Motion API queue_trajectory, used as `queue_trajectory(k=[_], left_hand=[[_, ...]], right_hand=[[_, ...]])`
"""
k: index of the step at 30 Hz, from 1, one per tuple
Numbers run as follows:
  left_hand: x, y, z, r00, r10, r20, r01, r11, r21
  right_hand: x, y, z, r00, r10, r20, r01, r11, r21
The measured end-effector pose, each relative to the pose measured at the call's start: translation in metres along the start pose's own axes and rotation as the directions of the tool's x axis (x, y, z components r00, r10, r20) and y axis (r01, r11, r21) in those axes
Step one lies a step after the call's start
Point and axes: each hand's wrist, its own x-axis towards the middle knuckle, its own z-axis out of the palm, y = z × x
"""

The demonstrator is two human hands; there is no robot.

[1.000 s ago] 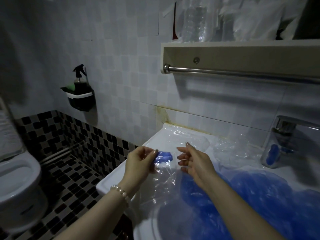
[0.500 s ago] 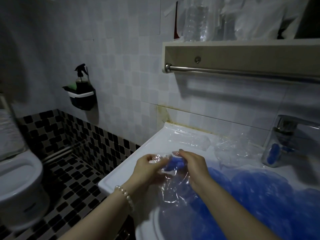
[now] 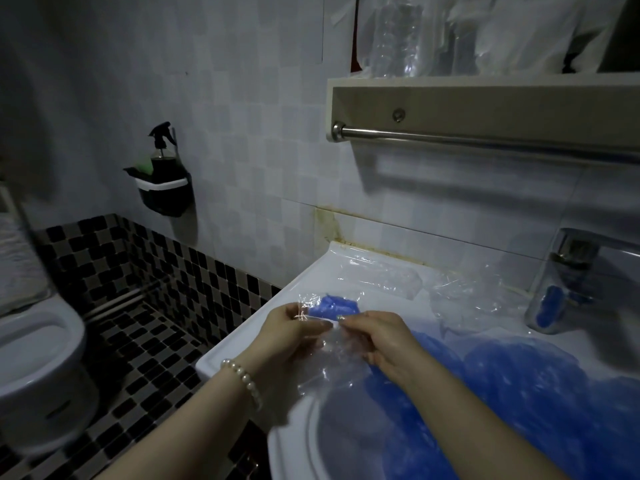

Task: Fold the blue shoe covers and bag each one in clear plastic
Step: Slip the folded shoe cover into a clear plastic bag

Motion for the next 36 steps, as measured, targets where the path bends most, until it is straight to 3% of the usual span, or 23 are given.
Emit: queue_trajectory(k=[3,6,11,16,19,21,25,29,31,33,36], left_hand=[[0.001,-0.002,0.001,1.000,-0.012,0.006,0.013,0.999,-0.039],[0.006,0.000,-0.002,0.998,-0.002,-0.062,0.003,1.000,0.016],[0.036,-0.001,-0.013,0.974,0.116,-0.193,-0.090,0.986,0.140],[0.057,0.010,-0.009,0.982,0.178,-0.059,-0.153,0.944,0.291],[0.070,0.009,-0.002,0.978,0.206,-0.023,-0.180,0.901,0.395],[0.074,0.007,0.002,0.964,0.264,-0.030,-0.206,0.813,0.544],[0.084,0.006,-0.002,0.921,0.390,-0.012,-0.215,0.533,0.819],[0.077,0.009,-0.005,0.829,0.559,0.003,-0.275,0.402,0.874],[0.063,0.011,-0.001,0.763,0.640,0.090,-0.375,0.325,0.868],[0.042,0.009,0.004,0.688,0.677,0.263,-0.503,0.183,0.845],[0.019,-0.003,0.004,0.579,0.644,0.499,-0.642,-0.017,0.767]], right_hand=[[0.005,0.005,0.004,0.997,0.017,-0.076,-0.010,0.996,0.090],[0.006,0.004,0.001,0.994,0.067,-0.088,-0.064,0.997,0.044],[0.002,-0.001,-0.006,0.992,0.110,0.062,-0.107,0.993,-0.043],[0.004,-0.004,-0.010,0.999,0.050,0.017,-0.049,0.998,-0.029],[0.003,-0.006,-0.013,1.000,-0.017,-0.016,0.015,0.992,-0.127],[0.003,-0.008,-0.015,0.996,-0.076,-0.051,0.063,0.975,-0.215],[0.008,-0.019,-0.033,0.958,-0.229,-0.172,0.159,0.925,-0.344],[0.015,-0.025,-0.062,0.852,-0.468,-0.234,0.174,0.676,-0.717],[0.018,-0.023,-0.072,0.825,-0.512,-0.239,0.145,0.600,-0.787],[0.020,-0.022,-0.075,0.819,-0.524,-0.234,0.122,0.558,-0.821],[0.015,-0.029,-0.071,0.870,-0.460,-0.179,0.086,0.497,-0.863]])
